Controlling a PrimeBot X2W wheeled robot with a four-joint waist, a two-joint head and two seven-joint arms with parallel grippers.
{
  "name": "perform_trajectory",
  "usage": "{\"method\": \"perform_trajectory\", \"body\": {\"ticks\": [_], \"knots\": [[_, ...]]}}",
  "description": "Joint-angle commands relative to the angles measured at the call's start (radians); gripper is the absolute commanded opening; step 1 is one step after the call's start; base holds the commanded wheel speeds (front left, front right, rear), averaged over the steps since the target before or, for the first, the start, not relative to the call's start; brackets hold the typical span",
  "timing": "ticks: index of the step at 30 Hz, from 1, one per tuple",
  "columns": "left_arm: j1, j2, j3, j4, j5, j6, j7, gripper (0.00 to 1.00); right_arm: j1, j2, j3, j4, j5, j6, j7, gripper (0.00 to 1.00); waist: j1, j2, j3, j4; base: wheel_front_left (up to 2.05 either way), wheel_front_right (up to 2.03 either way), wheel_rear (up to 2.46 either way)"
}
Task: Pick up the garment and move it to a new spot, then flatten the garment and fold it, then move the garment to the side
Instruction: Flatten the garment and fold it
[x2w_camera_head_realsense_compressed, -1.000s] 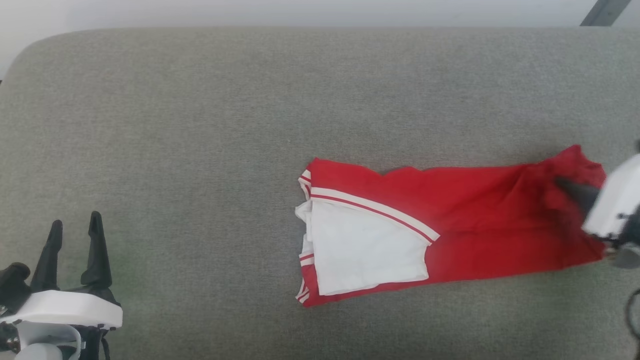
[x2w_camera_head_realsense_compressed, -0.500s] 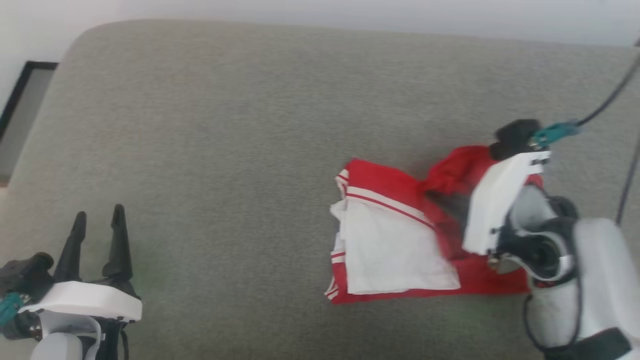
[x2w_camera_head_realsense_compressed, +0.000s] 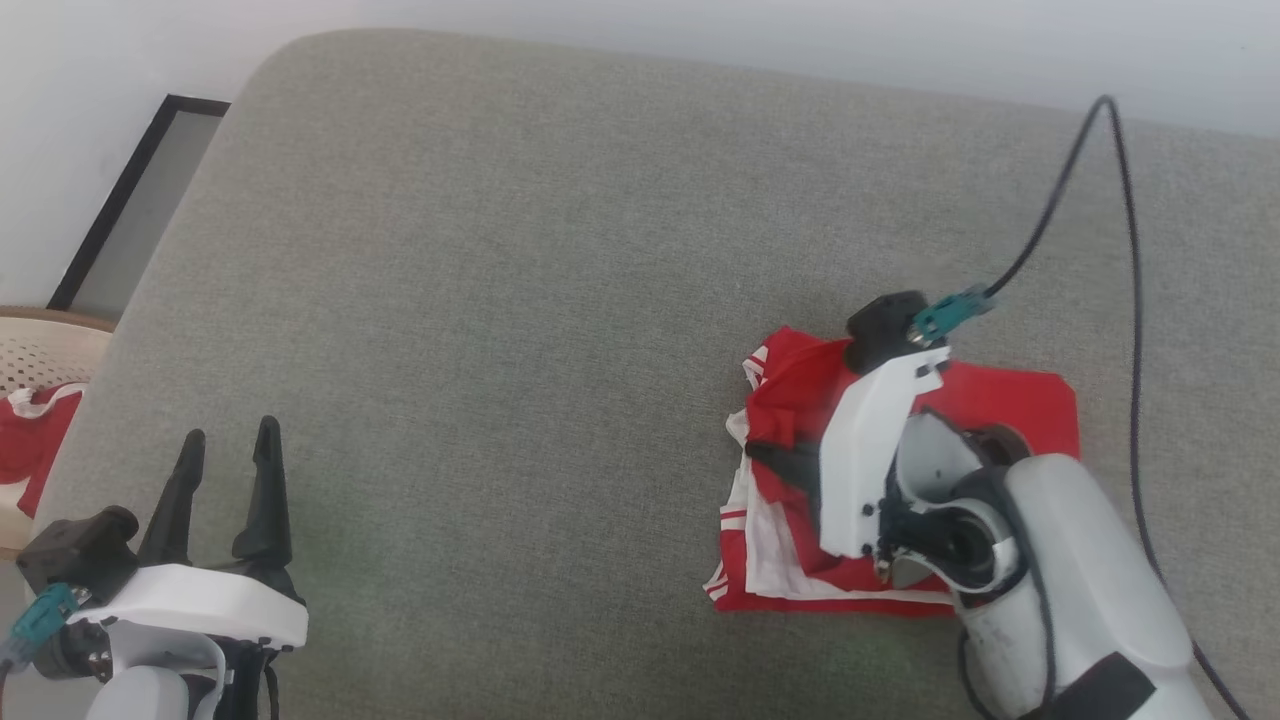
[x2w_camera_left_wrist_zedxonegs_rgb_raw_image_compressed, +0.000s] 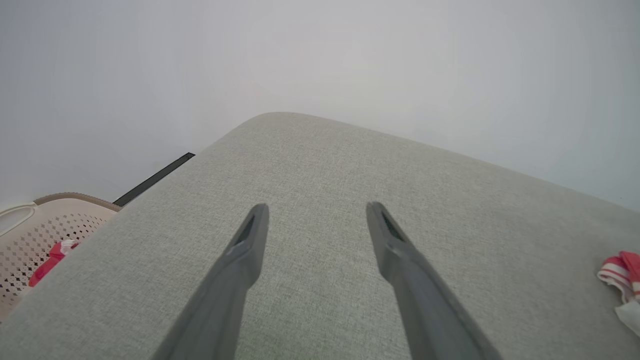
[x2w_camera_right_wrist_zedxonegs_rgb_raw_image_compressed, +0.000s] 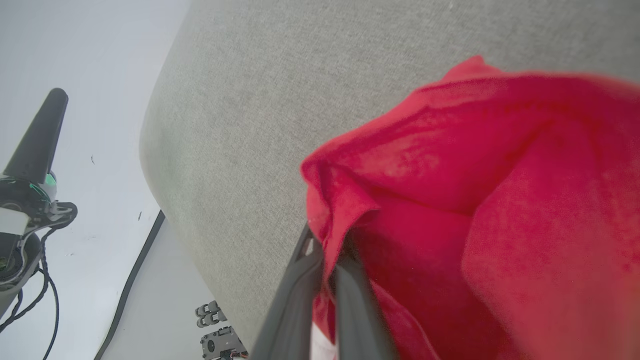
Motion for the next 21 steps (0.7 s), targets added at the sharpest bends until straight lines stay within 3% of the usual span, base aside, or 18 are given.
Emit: {"method": "perform_trajectory", "body": {"ticks": [1,4,5,6,7,14,21], "knots": [[-0.009,-0.002,-0.002,0.002,-0.002,-0.002,-0.004,1.00,-0.010,0.006,0.013,0.018,0.002,0.000,-0.016,0.00,0.0000,0.0000,-0.002,0.002,0.00,0.00,0.00],[-0.006,0.001,-0.002,0.004,-0.003,-0.002,-0.004,1.00,-0.021,0.007,0.033,0.045,-0.006,0.000,-0.043,0.00,0.0000,0.0000,-0.006,-0.002,0.00,0.00,0.00],[-0.005,0.002,-0.001,0.005,-0.004,-0.002,-0.004,1.00,-0.024,0.007,0.041,0.049,-0.009,0.000,-0.050,0.16,0.0000,0.0000,-0.008,-0.006,0.00,0.00,0.00],[-0.004,0.003,0.001,0.007,-0.006,-0.002,-0.004,1.00,-0.027,0.007,0.049,0.050,-0.007,0.000,-0.052,0.67,0.0000,0.0000,-0.011,-0.011,0.00,0.00,0.00],[-0.002,0.005,0.000,0.010,-0.008,-0.002,-0.004,1.00,-0.031,0.007,0.053,0.051,-0.003,0.000,-0.060,1.00,0.0000,0.0000,-0.014,-0.016,0.00,0.00,0.00],[0.002,0.019,0.006,0.009,-0.023,-0.002,-0.004,1.00,-0.036,-0.011,0.065,-0.021,0.030,0.000,-0.072,1.00,0.0000,0.0000,-0.035,-0.065,0.00,0.00,0.00],[0.021,0.027,0.021,0.003,-0.009,-0.002,-0.004,1.00,-0.015,-0.057,0.009,-0.138,0.029,0.000,-0.096,1.00,0.0000,0.0000,-0.056,-0.134,0.00,0.00,0.00]]}}
